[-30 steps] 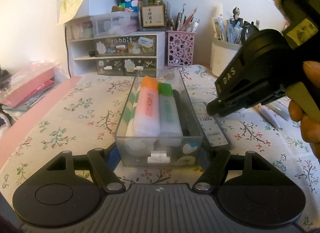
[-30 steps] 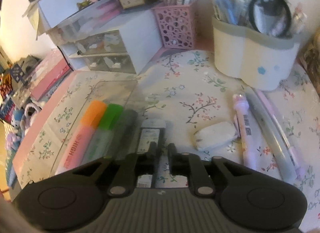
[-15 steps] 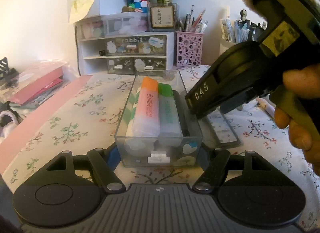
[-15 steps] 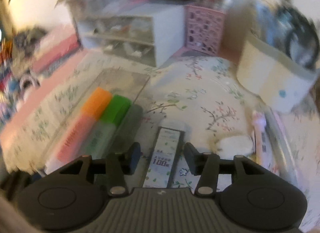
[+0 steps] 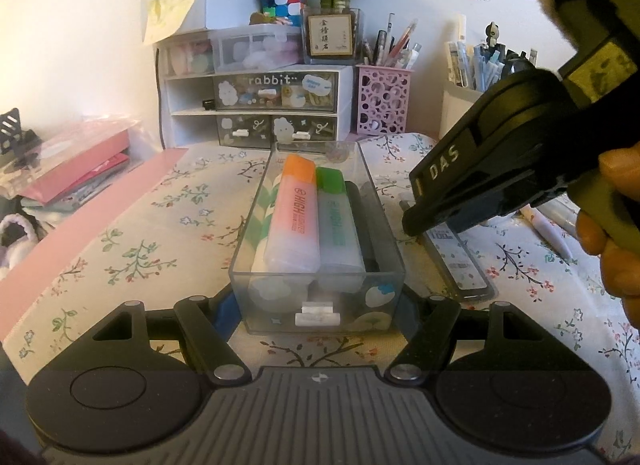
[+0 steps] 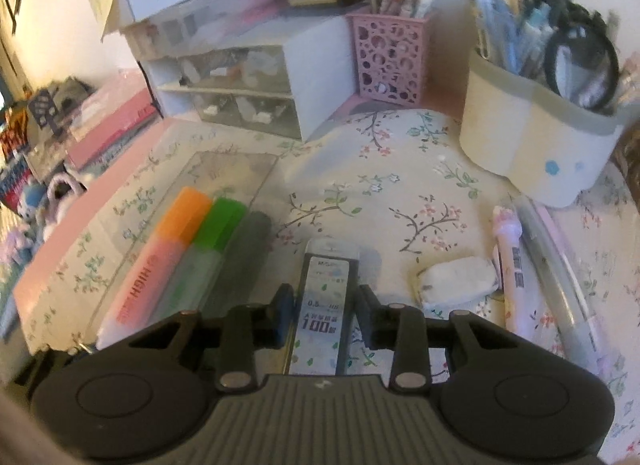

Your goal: Organize stationery

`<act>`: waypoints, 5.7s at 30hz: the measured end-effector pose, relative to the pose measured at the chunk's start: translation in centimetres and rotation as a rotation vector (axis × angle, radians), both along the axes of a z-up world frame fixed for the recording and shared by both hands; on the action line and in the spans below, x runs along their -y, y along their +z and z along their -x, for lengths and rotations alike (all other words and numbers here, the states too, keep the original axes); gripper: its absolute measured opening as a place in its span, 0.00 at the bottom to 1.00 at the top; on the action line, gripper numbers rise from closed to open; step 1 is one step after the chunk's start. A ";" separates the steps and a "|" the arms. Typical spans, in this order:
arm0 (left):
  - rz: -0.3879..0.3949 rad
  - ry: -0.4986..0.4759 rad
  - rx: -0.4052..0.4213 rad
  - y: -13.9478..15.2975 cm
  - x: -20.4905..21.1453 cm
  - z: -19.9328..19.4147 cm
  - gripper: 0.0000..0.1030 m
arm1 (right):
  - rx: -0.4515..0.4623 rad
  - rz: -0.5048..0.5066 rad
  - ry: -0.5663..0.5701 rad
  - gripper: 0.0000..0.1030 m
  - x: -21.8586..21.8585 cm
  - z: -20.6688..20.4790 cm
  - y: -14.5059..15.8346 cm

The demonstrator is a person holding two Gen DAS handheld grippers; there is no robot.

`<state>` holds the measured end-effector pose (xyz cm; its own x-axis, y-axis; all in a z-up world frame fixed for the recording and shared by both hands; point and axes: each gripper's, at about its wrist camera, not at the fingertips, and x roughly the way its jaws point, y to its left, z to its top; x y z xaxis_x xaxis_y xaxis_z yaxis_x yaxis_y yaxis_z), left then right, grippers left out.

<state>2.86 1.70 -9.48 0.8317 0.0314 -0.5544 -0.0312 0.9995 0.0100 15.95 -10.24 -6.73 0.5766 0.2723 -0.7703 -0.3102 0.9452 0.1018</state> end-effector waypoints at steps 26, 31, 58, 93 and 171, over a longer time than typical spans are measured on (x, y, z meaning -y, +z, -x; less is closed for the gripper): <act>-0.012 -0.049 0.014 -0.3 2.9 0.0 0.70 | -0.016 -0.229 -0.095 0.04 5.2 0.7 1.5; -0.009 -0.048 0.010 -0.3 2.7 0.1 0.70 | -0.038 -0.100 -0.061 0.24 2.7 -0.2 0.4; -0.011 -0.039 0.024 -0.5 2.3 0.3 0.70 | -0.024 0.069 -0.049 0.36 0.5 -1.3 -0.1; -0.015 -0.029 0.031 -0.3 2.0 0.2 0.70 | -0.042 -0.167 -0.070 0.26 3.0 -0.6 0.9; -0.021 -0.085 -0.024 0.0 4.3 -0.8 0.70 | -0.053 -0.126 -0.265 0.11 13.4 -1.8 0.9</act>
<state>3.70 -2.65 -9.45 0.8182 -0.0270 -0.5742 0.0547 0.9980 0.0311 17.76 -23.69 -5.85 0.6004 0.2133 -0.7707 -0.0457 0.9713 0.2333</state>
